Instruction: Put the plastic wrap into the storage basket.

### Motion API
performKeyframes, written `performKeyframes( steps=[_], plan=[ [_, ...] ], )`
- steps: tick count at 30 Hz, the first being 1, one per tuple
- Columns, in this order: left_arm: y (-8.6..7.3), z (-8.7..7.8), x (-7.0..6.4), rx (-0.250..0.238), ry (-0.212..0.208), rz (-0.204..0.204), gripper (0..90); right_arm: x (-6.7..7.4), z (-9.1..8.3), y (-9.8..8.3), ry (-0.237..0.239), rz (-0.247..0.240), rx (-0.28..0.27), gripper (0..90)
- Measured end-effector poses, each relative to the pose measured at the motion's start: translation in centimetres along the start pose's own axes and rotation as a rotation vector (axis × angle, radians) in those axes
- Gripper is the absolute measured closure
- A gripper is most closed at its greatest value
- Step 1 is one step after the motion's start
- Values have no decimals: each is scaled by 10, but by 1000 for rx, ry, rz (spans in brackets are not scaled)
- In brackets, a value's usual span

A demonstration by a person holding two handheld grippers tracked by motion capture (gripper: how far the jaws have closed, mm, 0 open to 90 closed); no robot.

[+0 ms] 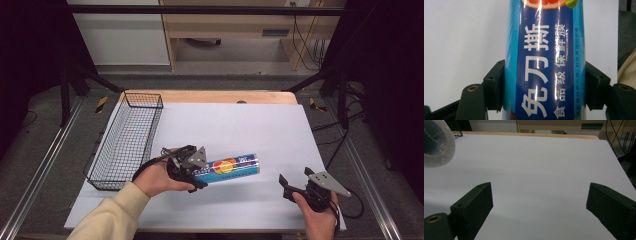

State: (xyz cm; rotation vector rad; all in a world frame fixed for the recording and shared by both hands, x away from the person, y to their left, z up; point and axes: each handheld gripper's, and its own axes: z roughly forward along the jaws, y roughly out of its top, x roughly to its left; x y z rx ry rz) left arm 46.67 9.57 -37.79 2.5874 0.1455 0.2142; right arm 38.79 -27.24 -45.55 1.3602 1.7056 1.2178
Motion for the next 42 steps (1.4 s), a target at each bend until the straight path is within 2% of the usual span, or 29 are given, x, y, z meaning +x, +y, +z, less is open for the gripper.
performKeyframes(
  steps=[12, 15, 19, 24, 29, 31, 34, 38, 42],
  plan=[
    [1, -10, -3, 10, 3, 13, 319, 0, 0, 0, -4, 4, 0, 72],
    [1, -16, -3, 1, 14, 8, 320, 0, 0, -1, -6, 5, -1, 72],
    [2, -27, -2, -14, 51, -3, 320, 0, 0, -1, -7, 7, 2, 72],
    [4, -47, 0, -33, 132, -63, 320, -1, 0, -1, -9, 8, 2, 72],
    [2, -63, 3, -59, 231, -175, 320, 1, 0, 0, -12, 4, 1, 69],
    [-2, -69, 6, -76, 258, -226, 320, 1, 0, 0, -16, 0, 4, 69],
    [-8, -76, 9, -78, 304, -272, 320, 1, -1, 0, -15, 1, 0, 69],
    [-17, -81, 13, -72, 329, -327, 320, 1, -1, 0, -18, 0, 3, 69],
    [-26, -84, 15, -63, 354, -349, 321, 1, -1, 0, -24, -6, 0, 71]
  ],
)
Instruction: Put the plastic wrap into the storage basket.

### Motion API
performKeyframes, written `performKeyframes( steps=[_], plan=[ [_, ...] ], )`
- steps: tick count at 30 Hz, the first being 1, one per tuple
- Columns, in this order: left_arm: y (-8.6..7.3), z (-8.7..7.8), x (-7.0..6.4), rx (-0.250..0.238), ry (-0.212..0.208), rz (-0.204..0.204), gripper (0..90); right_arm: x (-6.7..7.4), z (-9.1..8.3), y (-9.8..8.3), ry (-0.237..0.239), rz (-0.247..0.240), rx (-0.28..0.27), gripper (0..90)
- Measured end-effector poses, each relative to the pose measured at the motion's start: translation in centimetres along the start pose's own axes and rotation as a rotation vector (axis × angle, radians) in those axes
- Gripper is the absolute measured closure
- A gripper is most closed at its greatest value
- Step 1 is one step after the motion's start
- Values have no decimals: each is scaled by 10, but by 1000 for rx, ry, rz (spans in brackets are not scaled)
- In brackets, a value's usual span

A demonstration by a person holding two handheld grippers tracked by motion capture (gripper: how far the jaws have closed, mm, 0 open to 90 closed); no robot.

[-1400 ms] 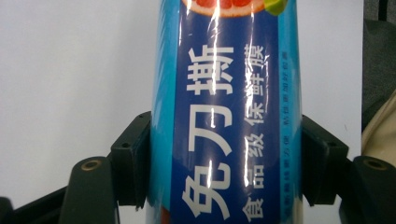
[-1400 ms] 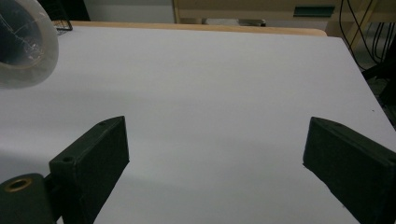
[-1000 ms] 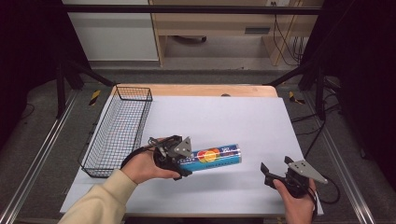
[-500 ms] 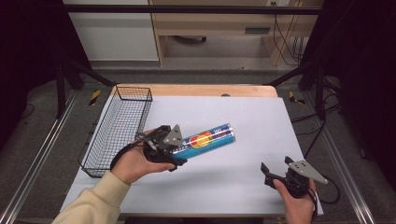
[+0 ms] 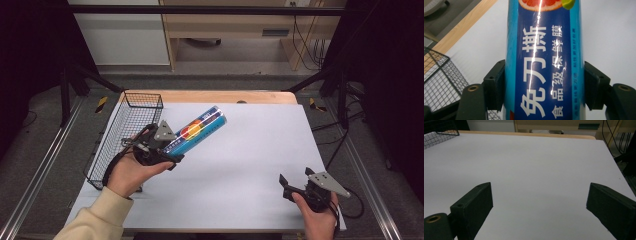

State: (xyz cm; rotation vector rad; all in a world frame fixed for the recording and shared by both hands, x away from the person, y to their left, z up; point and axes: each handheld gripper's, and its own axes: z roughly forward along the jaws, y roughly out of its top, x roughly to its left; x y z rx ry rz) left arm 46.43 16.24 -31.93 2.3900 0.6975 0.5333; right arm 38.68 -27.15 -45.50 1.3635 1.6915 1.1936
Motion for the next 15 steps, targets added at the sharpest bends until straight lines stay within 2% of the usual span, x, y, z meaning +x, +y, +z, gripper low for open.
performKeyframes(
  steps=[6, 12, 15],
  plan=[
    [-6, -5, 5, 0, 33, -33, 321, -1, 0, 0, 0, 7, 1, 71],
    [-8, -8, 8, -4, 41, -53, 321, -1, 0, 0, -1, 8, -1, 71],
    [-9, -10, 9, 8, 51, -47, 321, -1, 0, 0, 0, 5, -1, 72]
  ],
)
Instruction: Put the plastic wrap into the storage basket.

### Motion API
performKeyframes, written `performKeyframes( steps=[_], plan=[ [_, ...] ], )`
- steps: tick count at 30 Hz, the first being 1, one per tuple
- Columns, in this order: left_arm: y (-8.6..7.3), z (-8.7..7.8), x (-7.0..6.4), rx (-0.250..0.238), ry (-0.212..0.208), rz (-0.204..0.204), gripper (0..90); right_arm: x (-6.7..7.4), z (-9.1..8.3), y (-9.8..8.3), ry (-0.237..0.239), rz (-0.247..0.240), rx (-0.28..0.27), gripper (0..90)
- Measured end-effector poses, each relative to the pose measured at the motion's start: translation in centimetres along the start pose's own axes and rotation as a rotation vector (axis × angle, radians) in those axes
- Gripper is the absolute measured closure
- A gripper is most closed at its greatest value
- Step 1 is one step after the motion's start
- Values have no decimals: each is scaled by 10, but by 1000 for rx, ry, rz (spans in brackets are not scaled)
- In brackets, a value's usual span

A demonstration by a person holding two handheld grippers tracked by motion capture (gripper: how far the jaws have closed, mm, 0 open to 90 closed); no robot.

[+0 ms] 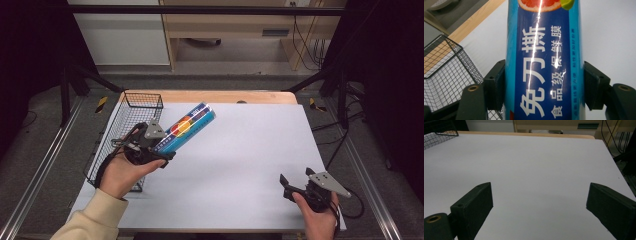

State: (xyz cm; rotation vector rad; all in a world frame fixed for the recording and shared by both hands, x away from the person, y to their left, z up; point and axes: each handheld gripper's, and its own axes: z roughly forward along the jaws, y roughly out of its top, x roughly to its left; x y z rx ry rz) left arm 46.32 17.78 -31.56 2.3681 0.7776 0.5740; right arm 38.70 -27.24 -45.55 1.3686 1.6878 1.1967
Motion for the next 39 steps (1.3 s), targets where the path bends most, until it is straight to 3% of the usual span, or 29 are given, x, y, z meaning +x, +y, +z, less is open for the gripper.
performKeyframes(
  steps=[26, 32, 35, 39],
  plan=[
    [-11, -7, 9, 16, 53, -31, 321, 0, 0, 0, -3, 2, 2, 72],
    [-14, -10, 14, 22, 92, -65, 321, 1, -1, 0, -7, 1, -2, 73],
    [-16, -14, 15, 25, 137, -50, 321, 1, -2, 1, -4, 3, -4, 74],
    [-19, -21, 21, 48, 164, -61, 321, 2, -2, 2, -11, 2, -22, 76]
  ],
)
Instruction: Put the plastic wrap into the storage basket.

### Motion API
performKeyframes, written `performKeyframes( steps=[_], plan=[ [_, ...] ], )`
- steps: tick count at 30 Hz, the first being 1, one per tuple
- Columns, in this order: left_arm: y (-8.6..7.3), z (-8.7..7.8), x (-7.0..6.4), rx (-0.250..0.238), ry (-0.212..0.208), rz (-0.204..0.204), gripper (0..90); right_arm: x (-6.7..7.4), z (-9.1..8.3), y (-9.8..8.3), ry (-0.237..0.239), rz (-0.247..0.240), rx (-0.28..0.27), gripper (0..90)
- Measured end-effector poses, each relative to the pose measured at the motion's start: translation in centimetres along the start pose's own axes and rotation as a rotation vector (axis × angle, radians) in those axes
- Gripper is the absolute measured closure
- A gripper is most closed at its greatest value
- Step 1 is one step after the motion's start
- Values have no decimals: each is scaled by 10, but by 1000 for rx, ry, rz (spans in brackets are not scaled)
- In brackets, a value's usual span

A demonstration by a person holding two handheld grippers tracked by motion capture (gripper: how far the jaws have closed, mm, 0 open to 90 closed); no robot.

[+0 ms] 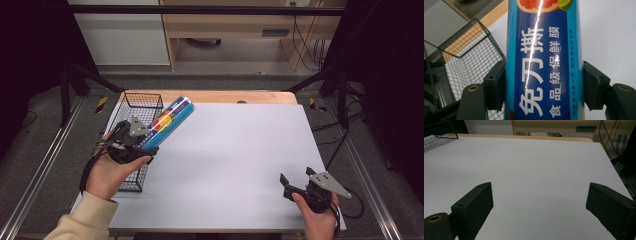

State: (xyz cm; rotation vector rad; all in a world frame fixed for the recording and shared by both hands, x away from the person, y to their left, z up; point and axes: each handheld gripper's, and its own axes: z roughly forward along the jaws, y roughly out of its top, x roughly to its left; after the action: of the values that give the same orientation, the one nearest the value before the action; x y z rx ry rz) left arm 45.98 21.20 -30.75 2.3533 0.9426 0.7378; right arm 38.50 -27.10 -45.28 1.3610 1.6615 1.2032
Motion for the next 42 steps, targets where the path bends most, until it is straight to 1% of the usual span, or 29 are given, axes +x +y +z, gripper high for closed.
performKeyframes(
  steps=[3, 8, 10, 14, 17, 19, 20, 21, 22, 23, 26, 27, 28, 30, 32, 33, 35, 40, 42],
  plan=[
    [-1, -2, 5, 9, 16, -10, 321, 1, 0, 0, -11, 15, 0, 80],
    [2, -3, 8, 40, 55, -3, 321, 3, 1, 1, -22, 26, 1, 84],
    [4, -3, 8, 43, 74, -2, 321, 5, 1, 1, -26, 21, 7, 84],
    [6, -5, 7, 58, 100, -6, 321, 10, 2, 3, -25, 7, -3, 87],
    [5, -8, 5, 76, 146, 6, 321, 12, 3, 3, -10, 1, -2, 88],
    [4, -10, 3, 68, 172, 2, 321, 12, 3, 3, -2, -1, 2, 88],
    [5, -10, 3, 72, 176, 2, 322, 12, 3, 3, -1, 0, 0, 87],
    [5, -11, 3, 75, 183, 15, 322, 12, 1, 4, -4, 6, 2, 88],
    [5, -11, 2, 80, 199, 21, 321, 12, 1, 4, -8, 4, -5, 89],
    [5, -11, 1, 91, 205, 27, 322, 12, -1, 4, -5, 6, -8, 90],
    [3, -12, 1, 99, 201, 13, 322, 13, -2, 5, -8, 1, -10, 90],
    [3, -13, 0, 103, 210, 17, 322, 13, -2, 5, -9, 0, -10, 90],
    [2, -13, -1, 119, 218, 14, 321, 13, -2, 5, -7, -2, -10, 90],
    [0, -14, 0, 136, 233, 18, 321, 14, -1, 6, -6, -4, -7, 90],
    [-2, -14, 2, 138, 238, 8, 322, 15, 1, 6, -4, -5, -5, 90],
    [-3, -15, 4, 147, 241, 10, 322, 14, 1, 6, -8, -11, -3, 91],
    [-5, -15, 8, 148, 255, 0, 321, 14, 1, 6, -10, -12, 1, 91],
    [-10, -14, 15, 182, 284, -8, 321, 13, 0, 5, -12, -2, 2, 90],
    [-12, -12, 18, 195, 292, -10, 322, 13, 1, 5, -11, -7, 1, 91]
  ],
)
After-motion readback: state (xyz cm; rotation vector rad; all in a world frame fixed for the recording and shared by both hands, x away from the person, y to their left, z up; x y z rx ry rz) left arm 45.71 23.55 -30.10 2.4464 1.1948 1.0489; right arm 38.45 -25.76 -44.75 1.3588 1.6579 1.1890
